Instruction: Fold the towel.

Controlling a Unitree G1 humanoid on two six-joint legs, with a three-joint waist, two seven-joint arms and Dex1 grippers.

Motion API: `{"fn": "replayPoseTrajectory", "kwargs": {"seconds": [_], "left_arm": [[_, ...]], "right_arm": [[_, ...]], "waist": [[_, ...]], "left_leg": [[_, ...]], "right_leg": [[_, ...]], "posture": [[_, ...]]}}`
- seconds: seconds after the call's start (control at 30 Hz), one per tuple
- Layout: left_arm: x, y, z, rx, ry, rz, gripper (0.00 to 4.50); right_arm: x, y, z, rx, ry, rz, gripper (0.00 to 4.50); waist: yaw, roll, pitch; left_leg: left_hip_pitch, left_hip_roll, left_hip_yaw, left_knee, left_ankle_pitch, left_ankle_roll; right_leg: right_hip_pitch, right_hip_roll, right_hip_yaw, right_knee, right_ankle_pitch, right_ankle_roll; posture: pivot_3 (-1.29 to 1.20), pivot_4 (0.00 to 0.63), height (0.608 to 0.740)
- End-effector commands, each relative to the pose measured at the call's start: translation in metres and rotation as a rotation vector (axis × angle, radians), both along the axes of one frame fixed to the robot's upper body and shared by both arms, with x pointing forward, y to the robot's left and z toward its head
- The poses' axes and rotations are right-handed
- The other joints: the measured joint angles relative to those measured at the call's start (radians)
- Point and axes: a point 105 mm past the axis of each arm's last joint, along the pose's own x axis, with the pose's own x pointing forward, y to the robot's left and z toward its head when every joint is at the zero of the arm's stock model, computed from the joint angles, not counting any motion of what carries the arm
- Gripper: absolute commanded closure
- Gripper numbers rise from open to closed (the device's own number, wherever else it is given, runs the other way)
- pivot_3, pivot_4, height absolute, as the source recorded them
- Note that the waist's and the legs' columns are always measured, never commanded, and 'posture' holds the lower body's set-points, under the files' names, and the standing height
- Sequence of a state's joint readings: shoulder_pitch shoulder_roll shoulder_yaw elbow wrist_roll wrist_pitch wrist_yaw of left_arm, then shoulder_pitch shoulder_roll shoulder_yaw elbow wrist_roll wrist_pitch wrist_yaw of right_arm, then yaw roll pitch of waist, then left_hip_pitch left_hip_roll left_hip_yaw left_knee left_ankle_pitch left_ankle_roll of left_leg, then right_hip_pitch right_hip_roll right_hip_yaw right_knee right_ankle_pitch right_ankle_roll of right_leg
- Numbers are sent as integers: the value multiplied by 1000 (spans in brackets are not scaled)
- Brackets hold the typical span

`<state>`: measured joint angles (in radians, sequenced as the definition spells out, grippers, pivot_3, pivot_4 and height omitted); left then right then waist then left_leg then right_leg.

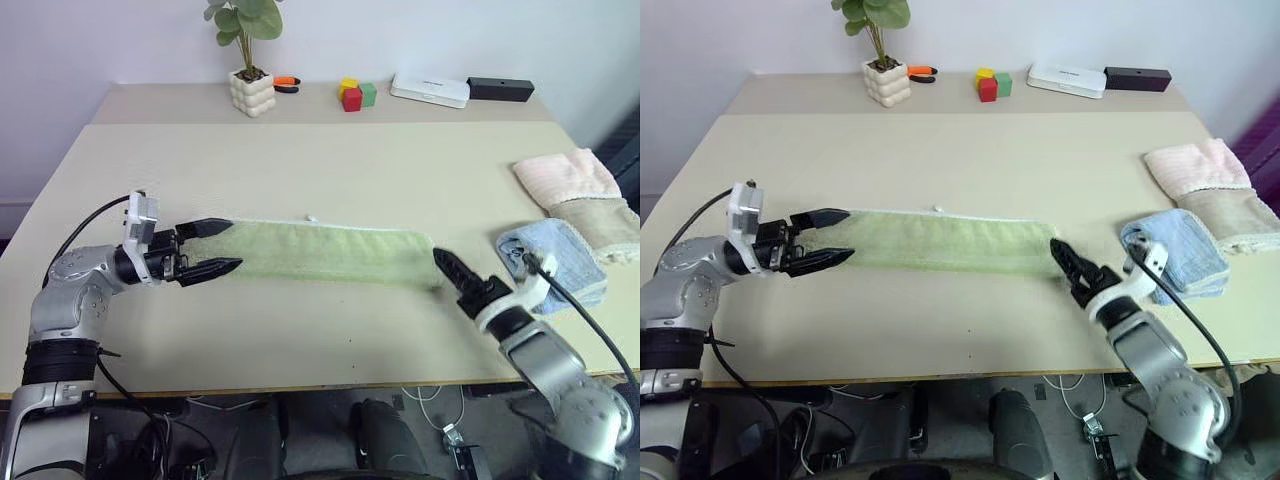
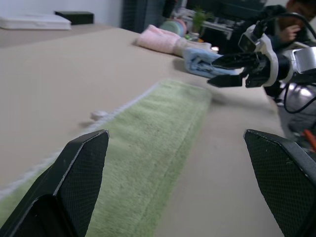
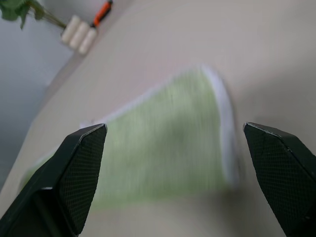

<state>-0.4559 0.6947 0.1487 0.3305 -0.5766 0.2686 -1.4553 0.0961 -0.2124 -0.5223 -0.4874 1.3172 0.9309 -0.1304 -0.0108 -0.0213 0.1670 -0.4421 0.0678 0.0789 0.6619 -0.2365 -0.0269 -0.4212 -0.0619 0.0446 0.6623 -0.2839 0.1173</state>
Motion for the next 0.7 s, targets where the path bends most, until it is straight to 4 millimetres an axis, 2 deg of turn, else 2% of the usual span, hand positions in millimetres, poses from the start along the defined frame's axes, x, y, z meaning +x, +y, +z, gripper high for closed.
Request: {"fn": "replayPoseTrajectory", "kwargs": {"seconds": [0.03,0.23,0.33,0.7], "left_arm": [[10,-2,8,12,-45,-9,17],[16,-12,3,12,-46,-37,17],[16,-10,4,19,-54,-38,17],[5,-3,6,28,-57,-28,17]], "right_arm": [[-12,-1,11,32,-13,-2,0],[-14,8,1,134,69,-29,0],[-7,9,1,197,70,-60,0],[10,20,-10,195,98,-29,0]], "waist": [[0,0,0],[-7,0,0],[-7,0,0],[-5,0,0]], "left_leg": [[0,0,0,0,0,0],[0,0,0,0,-1,1],[0,0,-1,0,-1,1],[0,0,-1,0,-1,2]], "right_leg": [[0,0,0,0,0,0],[0,0,1,-1,0,0],[0,1,1,-1,0,0],[0,0,1,-1,0,0]], "posture": [[0,150,735],[0,150,735],[0,150,735],[0,150,735]]}}
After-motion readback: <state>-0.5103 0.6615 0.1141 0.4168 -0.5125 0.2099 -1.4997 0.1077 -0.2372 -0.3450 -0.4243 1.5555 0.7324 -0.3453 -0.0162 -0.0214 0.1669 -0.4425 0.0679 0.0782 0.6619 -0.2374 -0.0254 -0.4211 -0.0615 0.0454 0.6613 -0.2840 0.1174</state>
